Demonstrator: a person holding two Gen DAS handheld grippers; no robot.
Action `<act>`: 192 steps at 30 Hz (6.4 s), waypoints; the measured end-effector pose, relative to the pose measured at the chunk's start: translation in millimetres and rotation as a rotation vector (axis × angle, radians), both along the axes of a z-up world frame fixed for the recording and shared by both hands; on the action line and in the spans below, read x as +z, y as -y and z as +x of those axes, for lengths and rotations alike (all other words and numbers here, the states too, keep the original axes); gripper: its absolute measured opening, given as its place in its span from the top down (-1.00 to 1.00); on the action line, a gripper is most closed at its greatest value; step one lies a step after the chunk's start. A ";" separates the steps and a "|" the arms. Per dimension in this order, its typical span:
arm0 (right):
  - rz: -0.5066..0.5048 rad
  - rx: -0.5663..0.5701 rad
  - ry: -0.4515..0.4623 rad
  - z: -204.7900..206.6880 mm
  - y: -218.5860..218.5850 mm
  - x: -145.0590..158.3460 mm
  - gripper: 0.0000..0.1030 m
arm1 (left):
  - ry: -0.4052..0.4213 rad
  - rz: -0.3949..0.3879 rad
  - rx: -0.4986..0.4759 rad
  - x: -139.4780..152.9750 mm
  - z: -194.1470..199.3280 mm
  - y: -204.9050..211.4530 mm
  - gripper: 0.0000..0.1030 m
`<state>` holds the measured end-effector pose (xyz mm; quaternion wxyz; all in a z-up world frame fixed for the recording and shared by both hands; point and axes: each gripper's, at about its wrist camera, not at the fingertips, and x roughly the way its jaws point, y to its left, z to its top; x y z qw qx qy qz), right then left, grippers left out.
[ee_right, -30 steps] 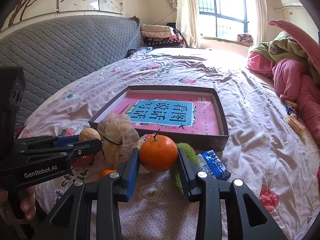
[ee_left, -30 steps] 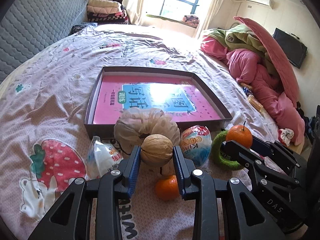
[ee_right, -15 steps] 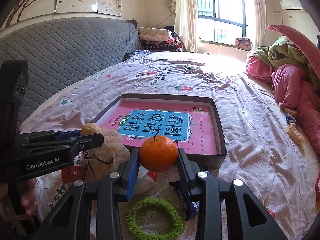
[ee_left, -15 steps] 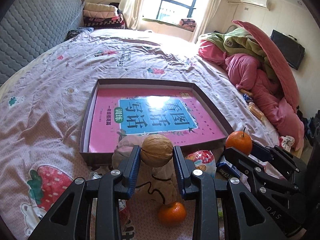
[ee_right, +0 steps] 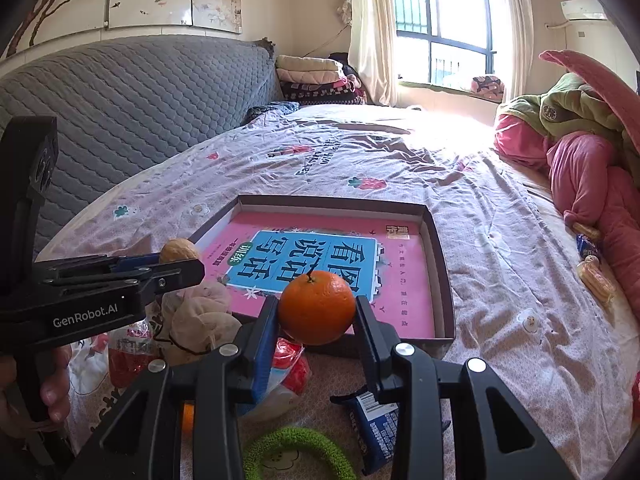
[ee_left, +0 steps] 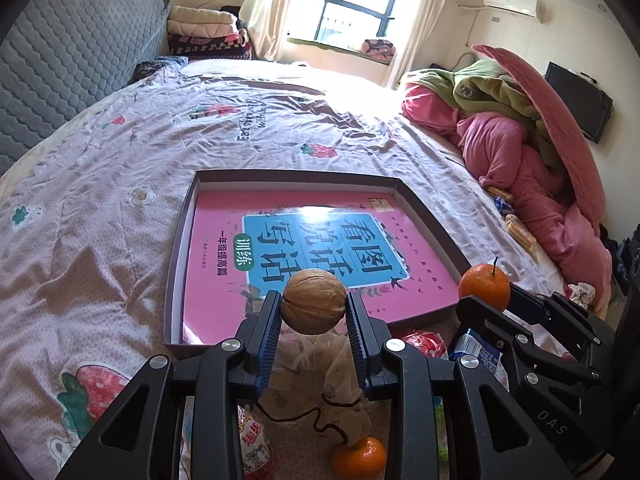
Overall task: Organize objects
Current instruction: 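Carry the walnut in the left tool over the tray while the right carries the orange, then lower the walnut onto the book and open the left tool while the right releases the orange, then pull both open tools back away from the tray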
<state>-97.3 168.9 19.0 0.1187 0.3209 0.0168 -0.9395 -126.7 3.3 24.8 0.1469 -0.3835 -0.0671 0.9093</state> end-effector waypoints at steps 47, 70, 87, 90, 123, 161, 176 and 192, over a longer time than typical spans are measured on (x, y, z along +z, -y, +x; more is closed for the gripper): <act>0.028 -0.047 0.157 -72.3 -28.3 -40.0 0.27 | 0.137 -0.056 0.060 -44.8 -68.4 9.5 0.36; 0.037 -0.047 0.236 -88.2 -26.9 -57.6 0.27 | 0.166 -0.060 0.072 -52.0 -72.5 11.6 0.36; 0.038 -0.076 0.247 -88.7 -29.3 -56.6 0.16 | 0.209 -0.047 0.062 -55.1 -75.6 11.0 0.36; 0.032 -0.074 0.246 -88.4 -29.4 -56.0 0.15 | 0.212 -0.045 0.066 -54.3 -75.4 11.9 0.34; -0.004 -0.085 0.150 -75.4 -30.7 -31.0 -0.04 | 0.146 -0.014 0.135 -25.0 -62.5 29.8 -0.26; -0.059 0.006 0.027 -29.5 -25.2 21.5 -0.27 | 0.049 0.030 0.212 19.4 8.5 26.6 -0.46; -0.091 0.058 -0.030 -0.3 -23.8 44.4 -0.32 | 0.038 0.038 0.250 37.1 36.3 33.9 -0.46; -0.090 0.092 -0.059 21.8 -20.1 55.9 -0.39 | 0.013 0.040 0.285 56.6 60.4 42.2 -0.46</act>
